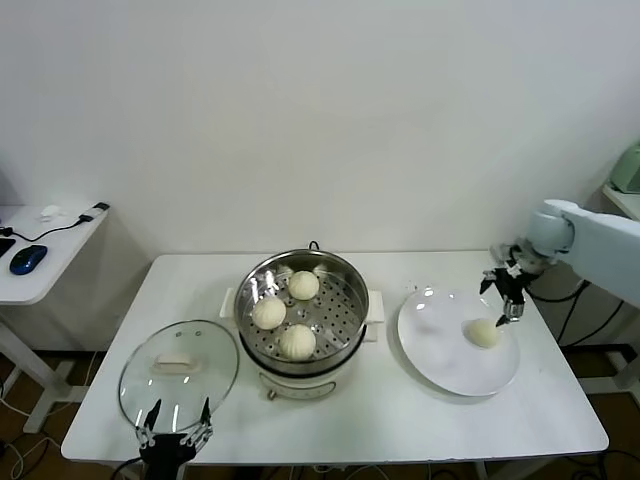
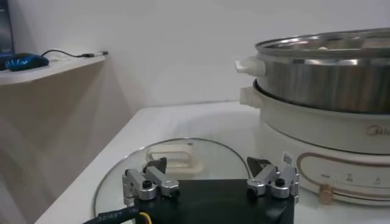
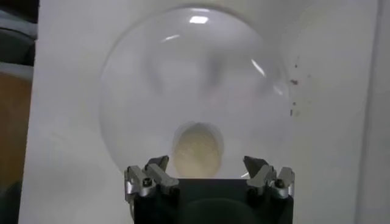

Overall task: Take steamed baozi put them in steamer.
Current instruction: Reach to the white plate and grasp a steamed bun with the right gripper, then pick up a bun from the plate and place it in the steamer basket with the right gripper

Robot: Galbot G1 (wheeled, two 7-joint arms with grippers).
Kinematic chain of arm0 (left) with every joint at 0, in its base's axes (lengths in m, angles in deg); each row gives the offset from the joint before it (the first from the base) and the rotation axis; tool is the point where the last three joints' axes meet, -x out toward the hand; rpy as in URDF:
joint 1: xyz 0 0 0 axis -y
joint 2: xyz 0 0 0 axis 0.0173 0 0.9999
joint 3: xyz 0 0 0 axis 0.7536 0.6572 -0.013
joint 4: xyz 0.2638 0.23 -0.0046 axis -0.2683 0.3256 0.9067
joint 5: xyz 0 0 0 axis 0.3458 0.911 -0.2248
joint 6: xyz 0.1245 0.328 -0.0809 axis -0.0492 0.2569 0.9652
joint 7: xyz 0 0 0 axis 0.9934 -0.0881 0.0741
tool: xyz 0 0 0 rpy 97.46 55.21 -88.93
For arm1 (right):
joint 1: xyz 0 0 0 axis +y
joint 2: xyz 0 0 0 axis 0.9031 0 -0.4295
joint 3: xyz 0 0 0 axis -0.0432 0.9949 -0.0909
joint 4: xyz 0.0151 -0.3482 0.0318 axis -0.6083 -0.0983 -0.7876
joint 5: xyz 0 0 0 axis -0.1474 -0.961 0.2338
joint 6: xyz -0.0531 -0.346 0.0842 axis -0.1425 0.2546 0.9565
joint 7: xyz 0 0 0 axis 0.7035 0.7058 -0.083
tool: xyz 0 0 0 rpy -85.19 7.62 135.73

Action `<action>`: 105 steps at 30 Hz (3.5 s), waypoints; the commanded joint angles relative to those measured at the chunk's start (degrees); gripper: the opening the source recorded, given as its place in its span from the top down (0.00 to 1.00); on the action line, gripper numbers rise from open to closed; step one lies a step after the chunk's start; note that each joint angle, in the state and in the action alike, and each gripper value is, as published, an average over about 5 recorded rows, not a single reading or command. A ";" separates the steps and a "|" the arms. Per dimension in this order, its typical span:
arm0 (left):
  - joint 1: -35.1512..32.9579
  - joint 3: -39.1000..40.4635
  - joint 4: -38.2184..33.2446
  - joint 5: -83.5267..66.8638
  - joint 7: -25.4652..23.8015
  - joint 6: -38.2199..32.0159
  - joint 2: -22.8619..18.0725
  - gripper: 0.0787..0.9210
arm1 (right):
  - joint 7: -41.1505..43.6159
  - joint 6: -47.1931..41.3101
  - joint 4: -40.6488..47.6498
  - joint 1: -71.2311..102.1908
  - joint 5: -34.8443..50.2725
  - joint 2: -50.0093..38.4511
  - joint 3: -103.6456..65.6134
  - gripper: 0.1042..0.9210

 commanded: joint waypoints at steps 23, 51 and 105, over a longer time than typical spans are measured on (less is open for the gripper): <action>-0.38 0.04 0.04 0.39 0.10 -0.23 0.02 0.12 | -4.00 -4.03 10.13 15.27 -6.33 5.13 -12.65 0.17; 0.17 1.11 -0.55 0.55 -0.06 0.49 0.59 0.12 | -8.73 -18.50 -31.96 -43.48 45.68 17.30 19.20 0.31; 1.00 0.63 -0.69 0.02 -0.22 0.77 1.35 0.12 | -10.39 -11.23 -15.60 -20.42 40.27 22.53 6.80 0.12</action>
